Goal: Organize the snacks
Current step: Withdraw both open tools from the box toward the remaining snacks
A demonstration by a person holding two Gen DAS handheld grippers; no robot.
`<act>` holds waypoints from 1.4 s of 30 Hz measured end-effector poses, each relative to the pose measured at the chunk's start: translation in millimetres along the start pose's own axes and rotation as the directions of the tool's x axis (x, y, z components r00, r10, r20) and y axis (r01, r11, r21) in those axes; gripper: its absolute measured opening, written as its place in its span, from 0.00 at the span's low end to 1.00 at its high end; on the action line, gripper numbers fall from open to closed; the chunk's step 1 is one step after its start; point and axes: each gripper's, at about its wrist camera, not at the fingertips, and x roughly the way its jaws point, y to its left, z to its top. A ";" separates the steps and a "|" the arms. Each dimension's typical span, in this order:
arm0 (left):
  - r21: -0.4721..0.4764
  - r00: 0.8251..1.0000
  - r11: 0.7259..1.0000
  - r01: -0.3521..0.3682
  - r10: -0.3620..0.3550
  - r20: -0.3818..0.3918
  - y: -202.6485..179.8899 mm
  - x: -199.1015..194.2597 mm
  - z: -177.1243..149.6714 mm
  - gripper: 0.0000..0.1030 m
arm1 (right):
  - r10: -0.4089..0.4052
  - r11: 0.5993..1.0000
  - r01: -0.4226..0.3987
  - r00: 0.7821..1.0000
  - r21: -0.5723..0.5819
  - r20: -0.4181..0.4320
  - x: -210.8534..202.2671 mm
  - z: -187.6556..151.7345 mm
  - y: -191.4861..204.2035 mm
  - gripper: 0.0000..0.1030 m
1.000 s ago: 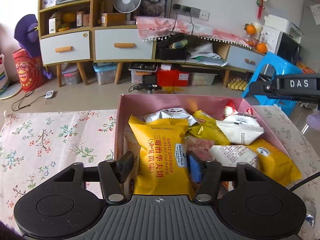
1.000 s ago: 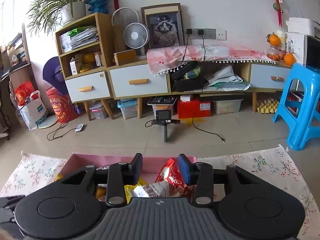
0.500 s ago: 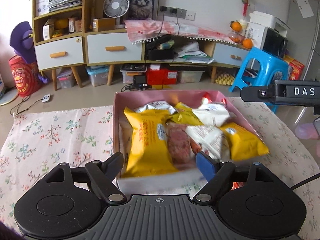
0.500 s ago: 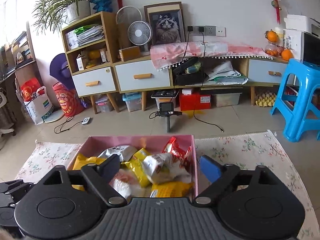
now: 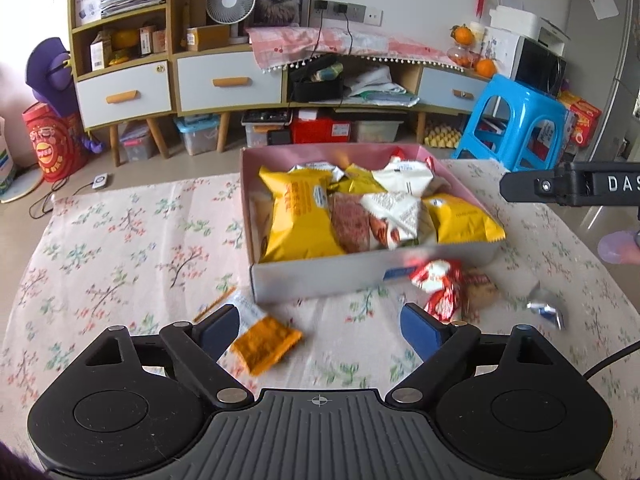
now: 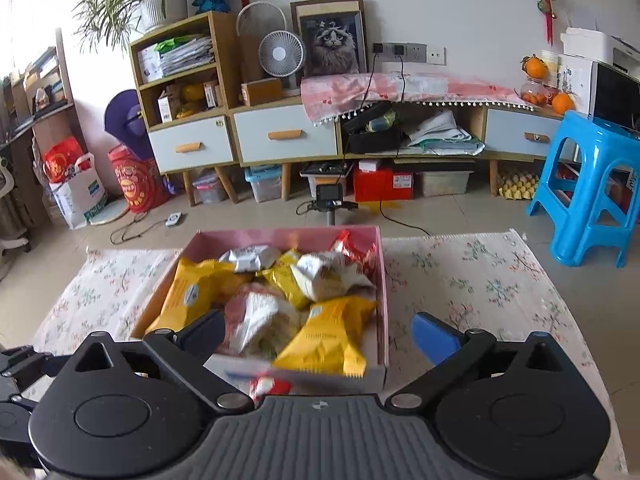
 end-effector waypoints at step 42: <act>0.027 0.998 0.997 -0.068 0.068 0.017 46.0 11.1 -82.4 1.00 | 0.030 0.973 -0.055 0.993 -0.225 -0.112 -10.1 -116.1 1.8 0.91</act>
